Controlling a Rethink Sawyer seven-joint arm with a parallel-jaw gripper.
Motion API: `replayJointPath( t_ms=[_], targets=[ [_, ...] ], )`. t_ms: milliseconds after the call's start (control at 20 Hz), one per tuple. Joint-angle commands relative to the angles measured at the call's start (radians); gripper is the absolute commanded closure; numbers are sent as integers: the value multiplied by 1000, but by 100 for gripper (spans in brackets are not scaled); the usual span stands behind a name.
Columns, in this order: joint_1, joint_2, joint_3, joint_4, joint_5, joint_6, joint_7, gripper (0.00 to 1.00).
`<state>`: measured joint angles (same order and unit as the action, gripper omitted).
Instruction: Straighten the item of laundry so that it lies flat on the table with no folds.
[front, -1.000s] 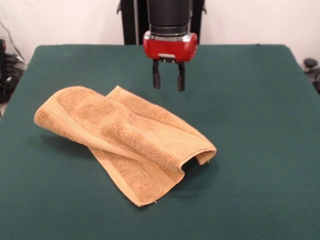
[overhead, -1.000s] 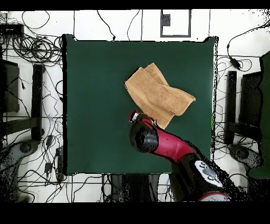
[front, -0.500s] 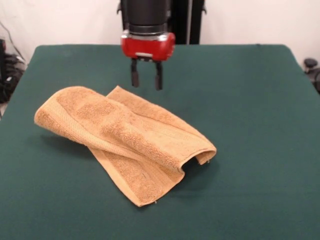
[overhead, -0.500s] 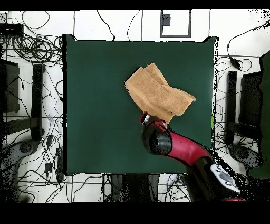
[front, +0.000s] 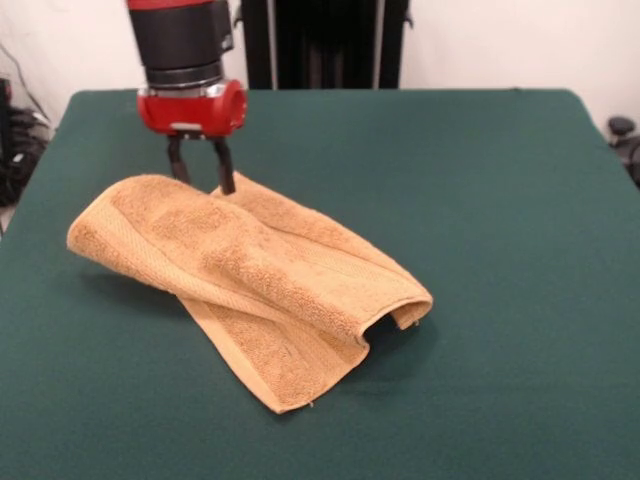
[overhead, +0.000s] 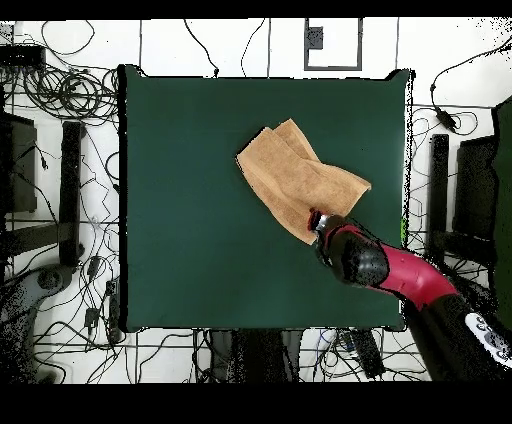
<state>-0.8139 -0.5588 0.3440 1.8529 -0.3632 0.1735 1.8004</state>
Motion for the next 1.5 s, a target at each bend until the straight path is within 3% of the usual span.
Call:
replayJointPath(
  t_ms=[50, 900, 1500],
  targets=[
    [24, 28, 205, -87, -103, 136, -215, 0],
    [19, -9, 224, -74, -140, 189, -111, 0],
    [72, -94, 132, -25, -124, 118, 28, 0]
  ],
)
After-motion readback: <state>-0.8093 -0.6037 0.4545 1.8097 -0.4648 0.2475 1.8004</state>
